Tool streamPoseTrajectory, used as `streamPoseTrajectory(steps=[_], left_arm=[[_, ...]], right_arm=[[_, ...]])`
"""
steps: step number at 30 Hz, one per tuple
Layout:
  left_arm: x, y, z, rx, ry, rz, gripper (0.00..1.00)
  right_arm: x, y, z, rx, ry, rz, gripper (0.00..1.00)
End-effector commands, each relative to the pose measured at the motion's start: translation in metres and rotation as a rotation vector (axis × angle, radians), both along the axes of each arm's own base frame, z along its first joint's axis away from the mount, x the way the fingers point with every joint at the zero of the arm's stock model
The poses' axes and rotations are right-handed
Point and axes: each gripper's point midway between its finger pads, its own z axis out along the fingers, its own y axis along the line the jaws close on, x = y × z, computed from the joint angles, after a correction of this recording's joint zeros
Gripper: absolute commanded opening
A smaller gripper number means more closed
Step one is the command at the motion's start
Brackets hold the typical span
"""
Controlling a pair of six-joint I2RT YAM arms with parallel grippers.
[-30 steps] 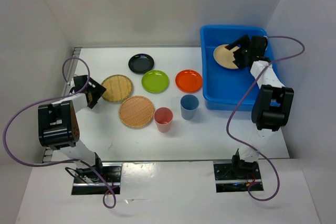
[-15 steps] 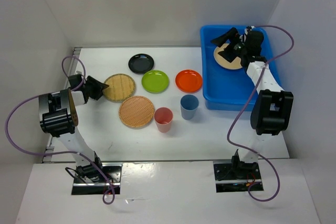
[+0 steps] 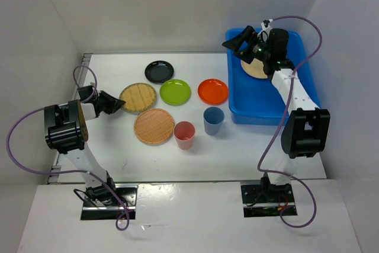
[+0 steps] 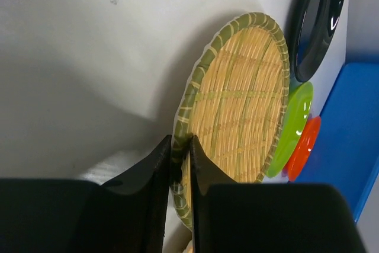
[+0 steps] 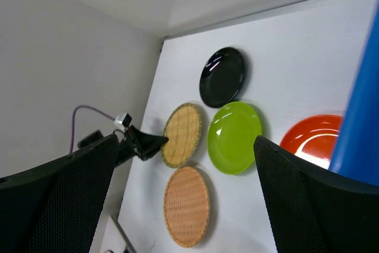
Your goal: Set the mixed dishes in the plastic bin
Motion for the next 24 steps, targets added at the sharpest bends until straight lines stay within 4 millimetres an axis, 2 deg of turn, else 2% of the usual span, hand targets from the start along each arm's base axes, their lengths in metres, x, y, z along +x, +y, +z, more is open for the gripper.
streamPoseTrajectory(steps=[1,2,3,4,6,7,9,10,12,14,19,21,24], left_arm=[[-0.010,0.000,0.014,0.038,0.031,-0.023,0.00],[-0.007,0.001,0.025,0.044,0.014,-0.023,0.00],[-0.008,0.005,0.034,0.054,0.007,-0.020,0.00],[-0.001,0.006,0.062,0.067,-0.053,-0.026,0.00],[-0.002,0.007,0.085,0.068,-0.093,-0.041,0.00],[-0.001,0.006,0.110,0.060,-0.149,-0.062,0.00],[-0.003,0.003,0.129,0.046,-0.198,-0.090,0.00],[-0.004,0.003,0.147,0.037,-0.236,-0.096,0.00],[-0.007,-0.006,0.165,0.008,-0.278,-0.137,0.00],[-0.012,-0.013,0.184,-0.009,-0.321,-0.169,0.00],[-0.028,-0.035,0.240,-0.072,-0.456,-0.260,0.00],[-0.037,-0.042,0.264,-0.073,-0.503,-0.299,0.00],[-0.047,-0.058,0.286,-0.075,-0.548,-0.365,0.00]], right_arm=[[-0.019,0.037,0.032,-0.029,-0.105,0.136,0.99],[-0.022,0.045,0.031,-0.038,-0.114,0.157,0.99],[-0.030,0.063,0.033,-0.056,-0.135,0.210,0.99],[-0.034,0.071,0.034,-0.065,-0.141,0.230,0.99],[-0.044,0.086,0.037,-0.063,-0.149,0.288,0.99],[-0.047,0.095,0.033,-0.062,-0.140,0.309,0.99],[-0.051,0.107,0.022,-0.052,-0.123,0.340,0.99],[-0.057,0.117,0.015,-0.051,-0.122,0.363,0.99],[-0.060,0.127,0.009,-0.050,-0.115,0.383,0.99],[-0.063,0.141,-0.006,-0.037,-0.081,0.433,0.99],[-0.079,0.172,0.006,-0.035,-0.128,0.555,0.99],[-0.083,0.189,0.002,-0.048,-0.121,0.594,0.99],[-0.088,0.210,-0.004,-0.060,-0.126,0.642,0.99]])
